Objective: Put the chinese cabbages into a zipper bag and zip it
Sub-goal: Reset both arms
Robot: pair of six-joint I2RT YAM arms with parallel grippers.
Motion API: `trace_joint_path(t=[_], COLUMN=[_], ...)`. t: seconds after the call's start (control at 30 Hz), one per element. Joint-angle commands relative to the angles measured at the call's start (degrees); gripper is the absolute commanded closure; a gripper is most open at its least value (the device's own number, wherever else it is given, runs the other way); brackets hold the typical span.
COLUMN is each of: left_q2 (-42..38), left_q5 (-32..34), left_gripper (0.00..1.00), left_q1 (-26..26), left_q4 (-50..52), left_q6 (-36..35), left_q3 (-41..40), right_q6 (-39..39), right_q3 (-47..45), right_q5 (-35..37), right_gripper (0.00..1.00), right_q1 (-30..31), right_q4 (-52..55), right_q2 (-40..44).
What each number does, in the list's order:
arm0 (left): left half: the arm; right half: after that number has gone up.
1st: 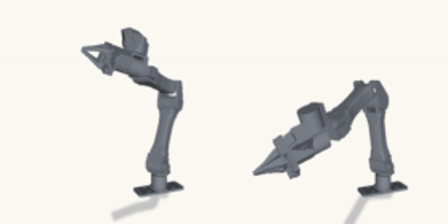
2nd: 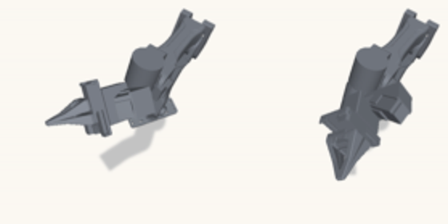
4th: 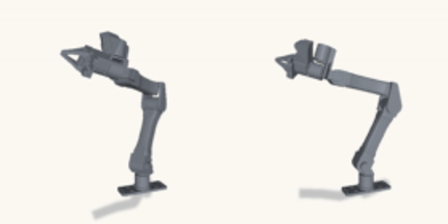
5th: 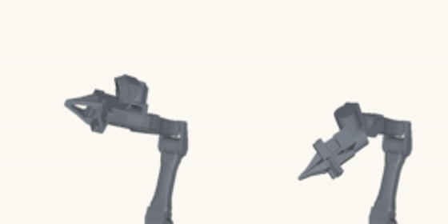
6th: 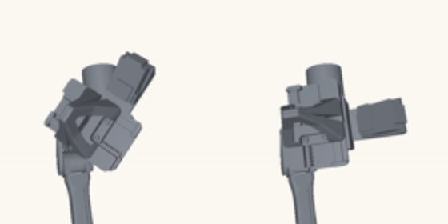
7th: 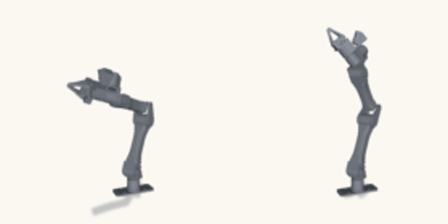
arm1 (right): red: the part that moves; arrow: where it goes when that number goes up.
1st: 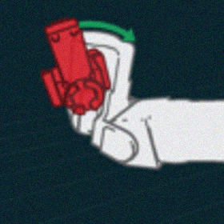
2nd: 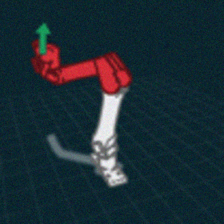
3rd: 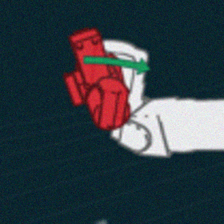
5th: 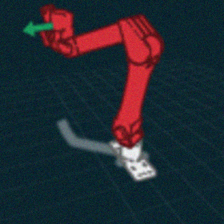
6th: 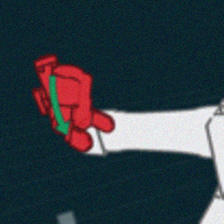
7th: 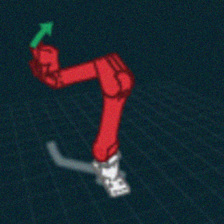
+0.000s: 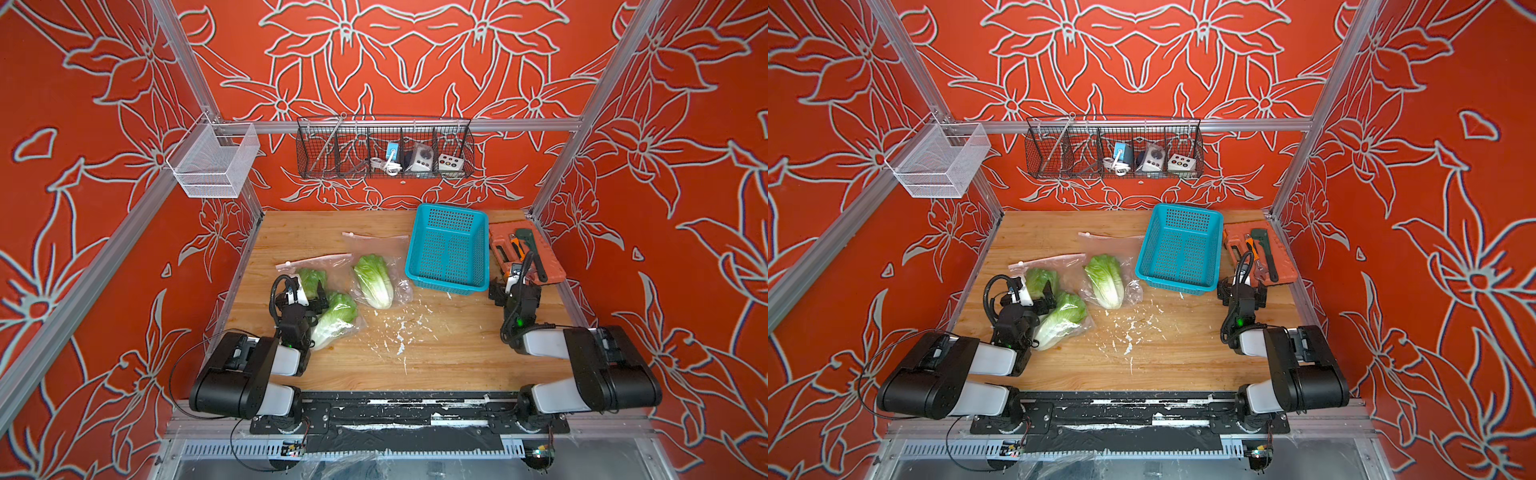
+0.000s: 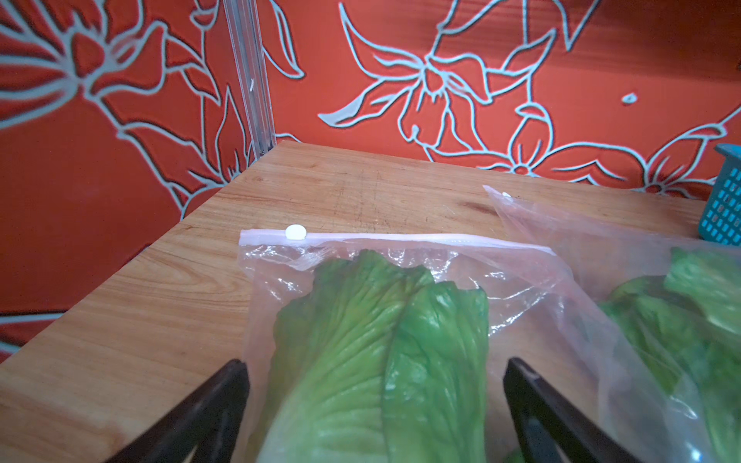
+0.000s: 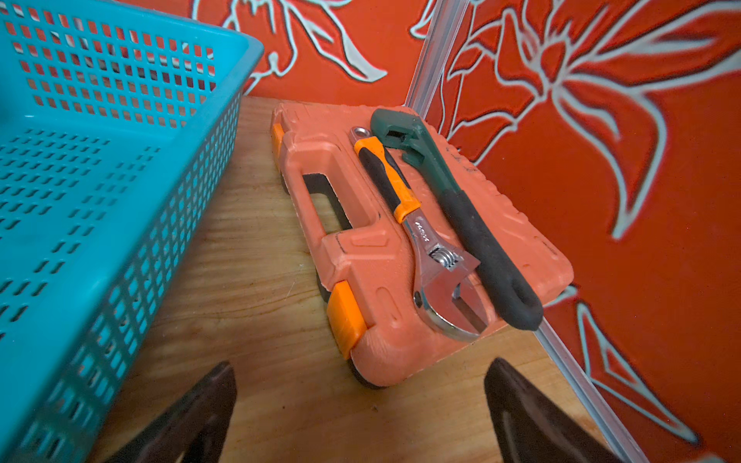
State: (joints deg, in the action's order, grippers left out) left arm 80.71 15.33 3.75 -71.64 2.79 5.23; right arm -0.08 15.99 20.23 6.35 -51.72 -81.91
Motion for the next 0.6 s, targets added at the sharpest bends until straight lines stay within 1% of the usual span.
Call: trace_joint_path(t=[0.0, 0.33, 0.37, 0.4, 0.43, 0.57], left_q2=[-0.4, -0.4, -0.3, 0.0, 0.1, 0.0], left_q5=[-0.7, -0.7, -1.3, -4.2, -8.9, -10.0], left_gripper=[0.01, 0.01, 0.01, 0.01, 0.01, 0.01], left_q1=[0.3, 0.3, 0.3, 0.4, 0.3, -0.1], left_q4=[-0.3, -0.3, -0.1, 0.6, 2.3, 2.2], left_q6=[-0.7, -0.7, -1.0, -2.6, -4.2, -4.1], left_q3=[0.2, 0.2, 0.4, 1.1, 2.0, 1.8], right_q6=[0.4, 0.4, 0.4, 0.4, 0.4, 0.4], right_q3=[0.8, 0.8, 0.8, 0.8, 0.8, 0.8], right_q5=[-0.7, -0.7, -0.7, -0.8, -0.7, -0.7], right_gripper=[0.01, 0.01, 0.01, 0.01, 0.01, 0.01], right_q1=[-0.3, -0.3, -0.3, -0.3, -0.3, -0.3], right_q4=[0.4, 0.4, 0.4, 0.4, 0.4, 0.4], right_q2=[-0.3, -0.3, -0.3, -0.3, -0.3, -0.3])
